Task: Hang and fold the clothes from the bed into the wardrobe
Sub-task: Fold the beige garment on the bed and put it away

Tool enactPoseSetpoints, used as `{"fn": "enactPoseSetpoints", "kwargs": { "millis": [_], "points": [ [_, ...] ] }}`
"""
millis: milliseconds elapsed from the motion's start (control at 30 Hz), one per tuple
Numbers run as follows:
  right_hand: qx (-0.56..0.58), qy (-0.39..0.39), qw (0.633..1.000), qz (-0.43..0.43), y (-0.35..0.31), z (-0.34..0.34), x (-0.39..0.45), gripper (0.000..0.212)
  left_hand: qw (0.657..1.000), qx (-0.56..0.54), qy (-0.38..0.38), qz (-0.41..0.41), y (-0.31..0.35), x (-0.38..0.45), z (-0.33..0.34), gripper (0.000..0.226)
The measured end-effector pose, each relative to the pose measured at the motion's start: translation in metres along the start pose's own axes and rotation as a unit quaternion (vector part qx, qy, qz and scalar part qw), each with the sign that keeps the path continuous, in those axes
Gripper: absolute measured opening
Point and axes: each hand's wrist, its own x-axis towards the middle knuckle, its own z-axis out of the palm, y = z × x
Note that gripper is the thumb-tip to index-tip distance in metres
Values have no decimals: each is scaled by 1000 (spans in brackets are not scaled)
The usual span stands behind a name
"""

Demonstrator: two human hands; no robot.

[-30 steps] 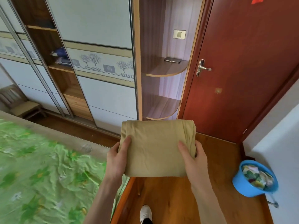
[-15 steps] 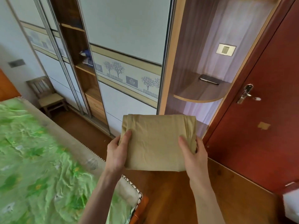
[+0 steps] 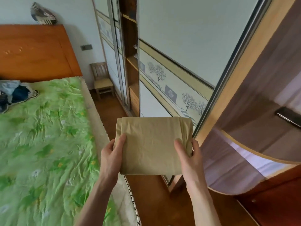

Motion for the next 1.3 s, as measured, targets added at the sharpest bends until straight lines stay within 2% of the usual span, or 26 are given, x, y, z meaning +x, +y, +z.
{"fn": "enactPoseSetpoints", "kwargs": {
  "millis": [200, 467, 700, 967, 1100, 1167, 1300],
  "points": [
    [4, -95, 996, 0, -10, -8, 75, 36, 996, -32, 81, 0, 12, 19, 41, 36],
    [8, -215, 977, 8, -21, 16, 127, 29, 984, -55, 167, 2, 20, 33, 41, 40],
    [3, -253, 967, 3, -14, 68, 176, 34, 972, -66, 225, -9, 29, 77, 30, 32],
    [-25, -276, 960, -32, -29, 162, 276, 34, 964, -97, 248, -18, 61, 195, 20, 32],
    [-39, -276, 959, -48, -48, 216, 325, 61, 962, -108, 249, -21, 91, 259, 9, 28],
    [-38, -271, 960, -53, -55, 245, 351, 67, 964, -107, 244, -14, 108, 294, 1, 29],
    [-23, -260, 963, -66, -69, 300, 399, 58, 966, -96, 239, 9, 141, 361, -10, 29]
  ]
}}
